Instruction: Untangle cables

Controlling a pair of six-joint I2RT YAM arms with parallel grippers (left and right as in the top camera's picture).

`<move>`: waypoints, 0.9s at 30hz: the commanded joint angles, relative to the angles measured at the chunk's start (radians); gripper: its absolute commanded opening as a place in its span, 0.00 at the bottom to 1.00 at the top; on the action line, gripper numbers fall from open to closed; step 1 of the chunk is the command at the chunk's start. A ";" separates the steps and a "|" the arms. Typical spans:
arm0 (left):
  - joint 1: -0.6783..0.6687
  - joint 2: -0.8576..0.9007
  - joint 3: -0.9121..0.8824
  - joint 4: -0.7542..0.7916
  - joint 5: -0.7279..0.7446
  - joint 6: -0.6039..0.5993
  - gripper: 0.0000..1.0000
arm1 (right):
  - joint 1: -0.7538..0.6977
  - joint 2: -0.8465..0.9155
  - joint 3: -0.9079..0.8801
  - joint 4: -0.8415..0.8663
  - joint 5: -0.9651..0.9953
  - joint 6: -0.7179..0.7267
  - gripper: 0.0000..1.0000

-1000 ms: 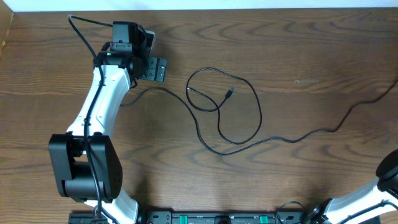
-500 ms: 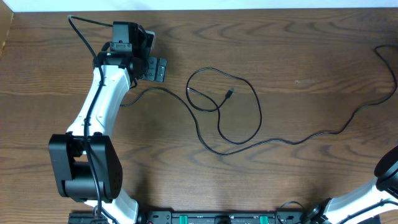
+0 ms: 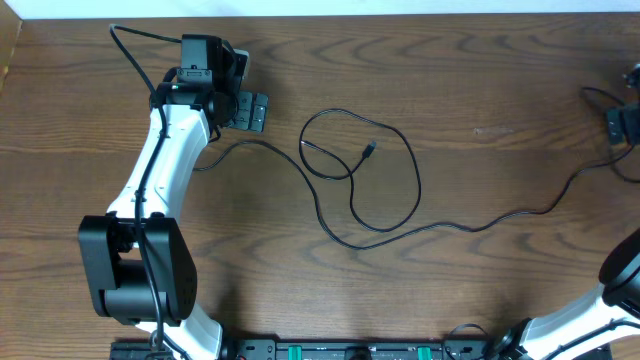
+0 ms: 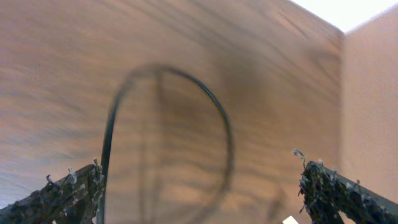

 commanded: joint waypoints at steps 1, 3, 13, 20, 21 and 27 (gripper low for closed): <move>-0.001 0.000 -0.009 -0.003 -0.009 -0.005 0.98 | 0.071 -0.004 -0.006 0.004 -0.212 0.034 0.99; -0.001 0.000 -0.009 -0.003 -0.009 -0.005 0.98 | 0.147 -0.004 -0.006 -0.002 -0.243 0.034 0.99; -0.001 0.000 -0.009 -0.003 -0.009 -0.005 0.98 | 0.492 -0.004 -0.006 -0.322 -0.290 0.002 0.99; -0.001 0.000 -0.009 -0.003 -0.009 -0.005 0.98 | 0.594 -0.004 -0.006 -0.660 -0.216 -0.306 0.94; -0.001 0.000 -0.009 -0.003 -0.009 -0.005 0.98 | 0.599 -0.004 -0.007 -0.726 -0.217 -0.322 0.96; -0.001 0.000 -0.009 -0.003 -0.009 -0.005 0.98 | 0.600 -0.004 -0.042 -0.893 -0.219 -0.322 0.99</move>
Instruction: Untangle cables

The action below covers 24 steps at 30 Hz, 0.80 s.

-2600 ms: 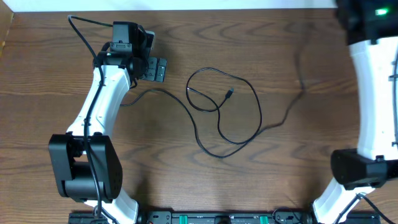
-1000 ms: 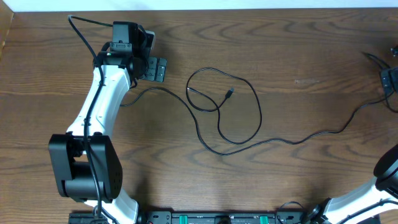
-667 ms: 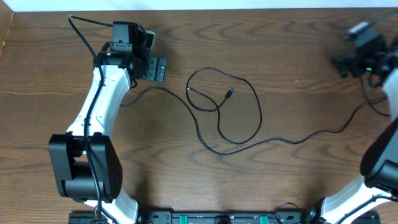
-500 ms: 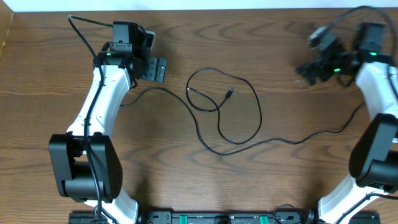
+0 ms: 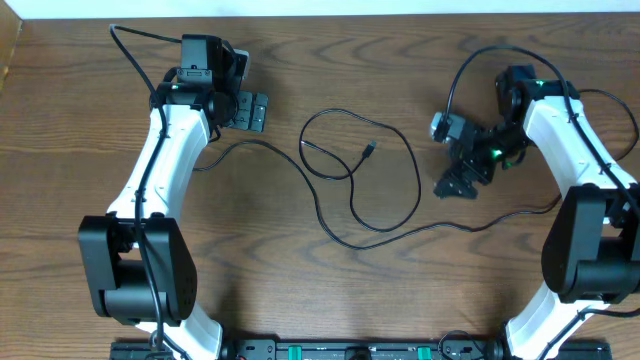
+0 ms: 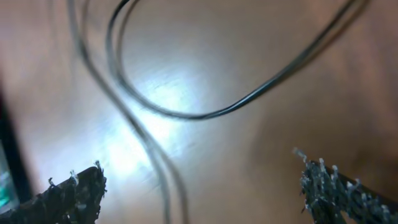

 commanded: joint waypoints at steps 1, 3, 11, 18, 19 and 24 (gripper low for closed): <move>-0.001 0.000 -0.009 -0.003 -0.009 -0.005 0.98 | 0.002 -0.004 -0.045 -0.010 -0.008 -0.040 0.99; -0.001 0.000 -0.009 -0.003 -0.009 -0.005 0.98 | 0.002 -0.004 -0.103 0.021 -0.007 -0.041 0.99; -0.001 0.000 -0.009 -0.003 -0.009 -0.005 0.98 | 0.003 -0.004 -0.316 0.134 -0.007 -0.040 0.99; -0.001 0.000 -0.009 -0.003 -0.009 -0.005 0.98 | 0.002 -0.004 -0.432 0.234 -0.006 -0.003 0.79; -0.001 0.000 -0.009 -0.003 -0.009 -0.005 0.98 | 0.002 -0.004 -0.454 0.246 -0.007 -0.003 0.76; -0.001 0.000 -0.009 -0.003 -0.009 -0.005 0.98 | 0.002 -0.004 -0.522 0.275 0.003 -0.003 0.75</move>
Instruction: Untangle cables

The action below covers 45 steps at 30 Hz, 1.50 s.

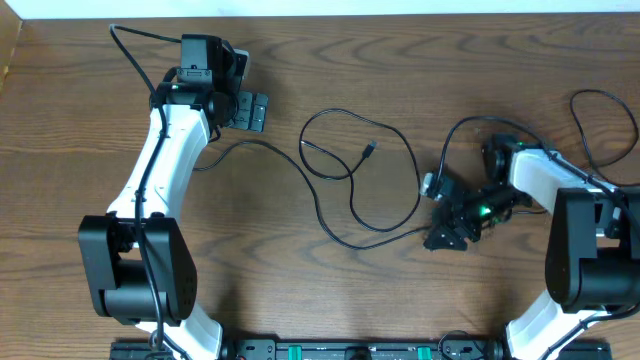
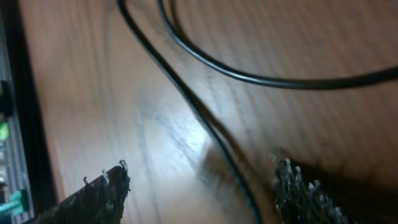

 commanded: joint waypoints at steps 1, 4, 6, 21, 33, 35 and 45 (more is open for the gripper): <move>-0.001 0.000 -0.009 -0.003 -0.009 -0.005 0.98 | 0.003 0.035 -0.104 0.030 0.124 0.016 0.73; -0.001 0.000 -0.009 -0.003 -0.009 -0.005 0.98 | 0.003 0.035 -0.125 0.033 0.170 0.016 0.65; -0.001 0.000 -0.009 -0.003 -0.009 -0.005 0.98 | 0.003 0.035 -0.133 0.053 0.237 0.017 0.42; -0.001 0.000 -0.009 -0.003 -0.009 -0.005 0.98 | -0.003 0.035 -0.135 0.227 0.772 0.183 0.60; -0.001 0.000 -0.009 -0.003 -0.009 -0.005 0.98 | -0.022 0.035 -0.135 0.394 0.569 0.075 0.75; -0.001 0.000 -0.009 -0.003 -0.009 -0.005 0.98 | -0.016 0.035 -0.135 0.477 0.520 0.046 0.80; -0.001 0.000 -0.009 -0.003 -0.009 -0.005 0.98 | -0.013 0.035 -0.135 0.899 0.268 -0.056 0.88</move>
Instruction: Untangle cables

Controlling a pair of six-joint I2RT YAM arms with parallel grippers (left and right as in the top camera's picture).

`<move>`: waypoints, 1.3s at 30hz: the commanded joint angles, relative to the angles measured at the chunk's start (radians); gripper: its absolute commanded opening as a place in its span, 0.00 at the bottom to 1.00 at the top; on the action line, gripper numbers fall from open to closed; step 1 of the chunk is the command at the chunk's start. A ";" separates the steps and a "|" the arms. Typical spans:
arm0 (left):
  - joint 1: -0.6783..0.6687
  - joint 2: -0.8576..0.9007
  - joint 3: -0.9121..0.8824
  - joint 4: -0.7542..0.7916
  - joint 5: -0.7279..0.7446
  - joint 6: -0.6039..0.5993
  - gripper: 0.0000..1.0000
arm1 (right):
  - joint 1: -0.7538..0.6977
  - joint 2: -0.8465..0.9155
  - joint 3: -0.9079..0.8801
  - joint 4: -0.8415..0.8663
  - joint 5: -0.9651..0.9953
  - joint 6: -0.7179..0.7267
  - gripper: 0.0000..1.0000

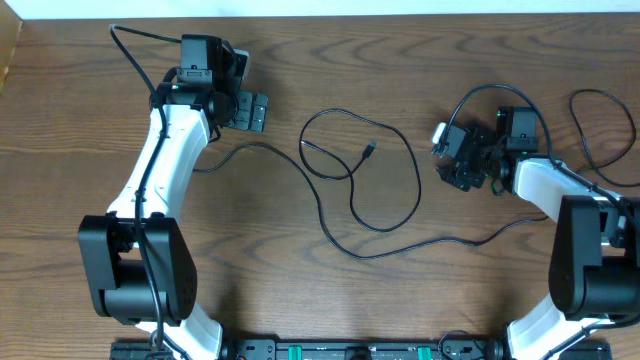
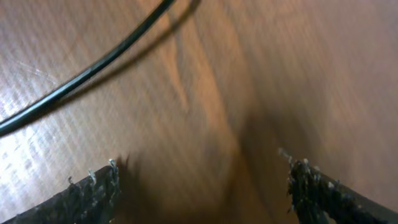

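A thin black cable (image 1: 416, 190) lies in overlapping loops at the table's middle, its small plug end (image 1: 370, 150) inside the loops. One tail runs left under my left arm, the other right toward my right arm. My right gripper (image 1: 455, 165) sits right of the loops, apart from them. In the right wrist view it (image 2: 199, 186) is open over bare wood, with one cable strand (image 2: 93, 71) crossing above the left finger. My left gripper (image 1: 248, 110) rests at the back left; its jaws are not clear.
A second dark cable loop (image 1: 600, 100) lies at the far right edge. Wood table (image 1: 300, 300) all round, with a black rail (image 1: 330, 350) along the front edge. A thin lead (image 1: 125, 45) arcs behind my left arm.
My right gripper was low by the cable's right tail and is now farther back, to the right of the loops and still open. The right tail lies a little nearer the front.
My right gripper was open at the far right edge. Then it stood over the table right of the loops, then nearer the front, close over the cable's right tail. Now it is back beside the loops, holding nothing. My left arm has not moved.
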 commanded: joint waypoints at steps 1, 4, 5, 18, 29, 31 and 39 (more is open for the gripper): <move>-0.001 0.000 -0.009 -0.003 -0.008 -0.005 0.98 | 0.007 0.074 -0.054 0.028 0.041 -0.076 0.88; -0.001 0.000 -0.009 -0.003 -0.008 -0.005 0.98 | 0.007 0.074 -0.053 0.037 0.040 -0.082 0.86; -0.001 0.000 -0.009 -0.003 -0.008 -0.005 0.98 | 0.009 0.074 -0.053 0.011 0.033 -0.082 0.86; -0.001 0.000 -0.009 -0.003 -0.009 -0.005 0.98 | 0.016 -0.254 -0.053 -0.419 0.028 -0.109 0.90; -0.001 0.000 -0.009 -0.003 -0.009 -0.005 0.98 | 0.127 -0.380 -0.089 -0.750 -0.069 -0.214 0.82; -0.001 0.000 -0.009 -0.003 -0.008 -0.005 0.98 | 0.153 -0.380 -0.101 -0.742 -0.033 -0.212 0.99; -0.001 0.000 -0.009 -0.003 -0.008 -0.005 0.98 | 0.174 -0.380 -0.206 -0.582 0.014 -0.179 0.98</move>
